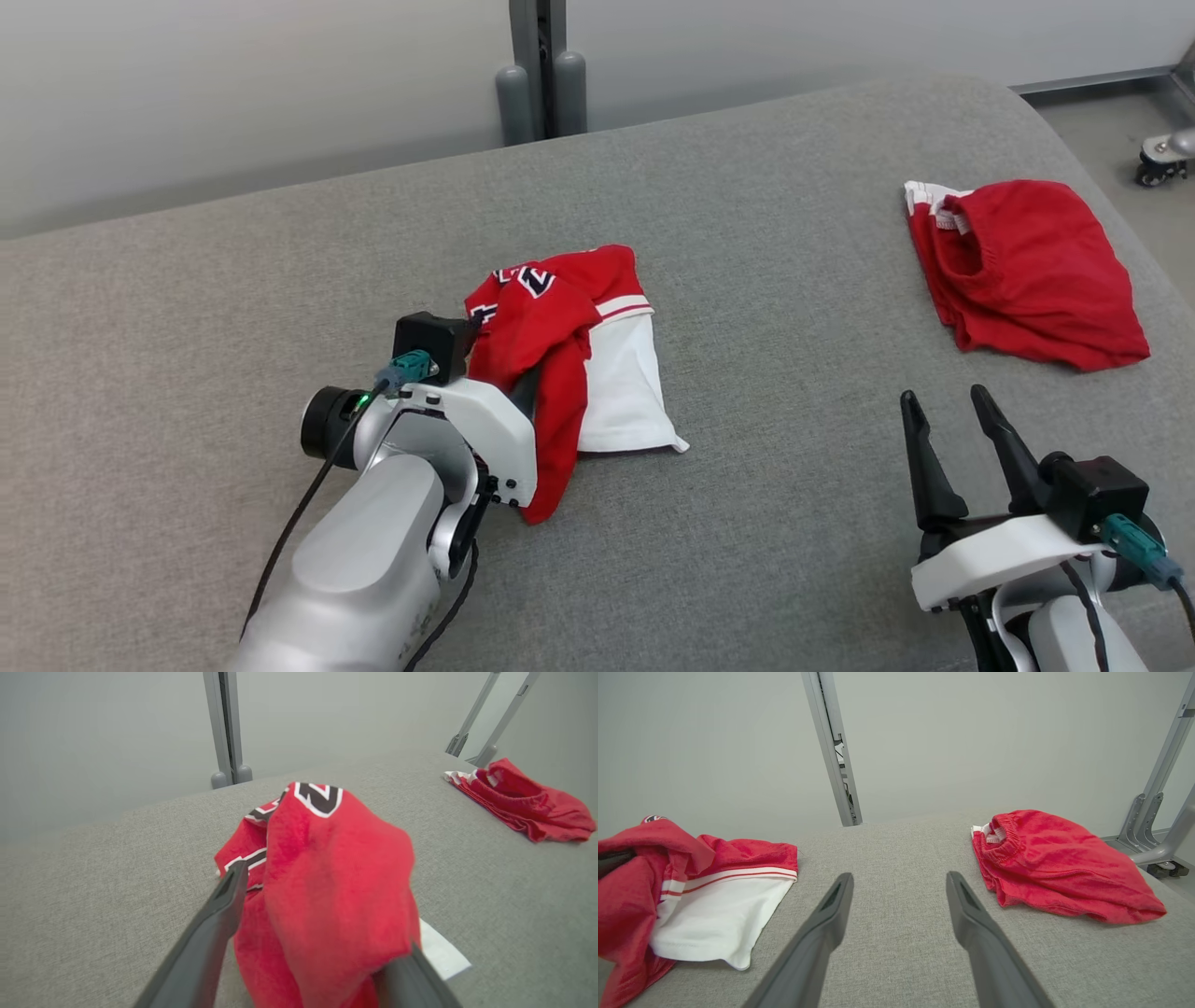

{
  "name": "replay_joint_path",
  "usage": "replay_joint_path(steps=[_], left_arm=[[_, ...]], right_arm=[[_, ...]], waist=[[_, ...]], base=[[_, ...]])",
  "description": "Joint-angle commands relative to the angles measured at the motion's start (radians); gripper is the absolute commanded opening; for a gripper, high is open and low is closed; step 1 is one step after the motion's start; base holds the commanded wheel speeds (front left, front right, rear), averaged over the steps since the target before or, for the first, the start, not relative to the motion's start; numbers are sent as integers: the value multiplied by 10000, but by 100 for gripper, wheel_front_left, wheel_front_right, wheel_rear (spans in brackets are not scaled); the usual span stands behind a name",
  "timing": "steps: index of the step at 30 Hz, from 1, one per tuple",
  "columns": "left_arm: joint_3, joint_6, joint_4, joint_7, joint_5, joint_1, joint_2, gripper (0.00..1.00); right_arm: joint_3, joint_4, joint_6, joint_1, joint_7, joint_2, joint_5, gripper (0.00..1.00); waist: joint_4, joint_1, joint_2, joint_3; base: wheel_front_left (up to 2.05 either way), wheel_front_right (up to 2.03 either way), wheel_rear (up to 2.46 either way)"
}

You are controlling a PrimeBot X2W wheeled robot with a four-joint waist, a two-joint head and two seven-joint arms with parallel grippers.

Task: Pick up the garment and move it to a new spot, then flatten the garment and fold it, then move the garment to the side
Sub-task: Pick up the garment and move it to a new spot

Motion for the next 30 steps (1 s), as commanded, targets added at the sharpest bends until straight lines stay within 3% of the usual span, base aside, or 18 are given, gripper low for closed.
replay_joint_path(steps=[1, 7, 15, 30], left_arm=[[-62, -85, 41, -273, -89, -28, 44, 100], [-355, -271, 158, -1225, -336, 215, 45, 100], [-214, -169, -245, -1611, -311, 1063, 112, 100], [2121, 740, -4564, -1617, 969, 4939, 1191, 100]], right_arm=[[-68, -2, 0, 18, -84, -52, -84, 100], [-225, 0, 0, 231, -99, -55, -168, 100], [-438, -112, 0, 676, -95, -54, -355, 100], [-694, -623, 2, 1602, -89, -56, -328, 100]], waist=[[184, 0, 0, -156], [737, 0, 0, -682], [1509, 0, 0, -1513], [2649, 0, 0, -2185]], base=[[0, 0, 0], [0, 0, 0], [0, 0, 0], [0, 0, 0]])
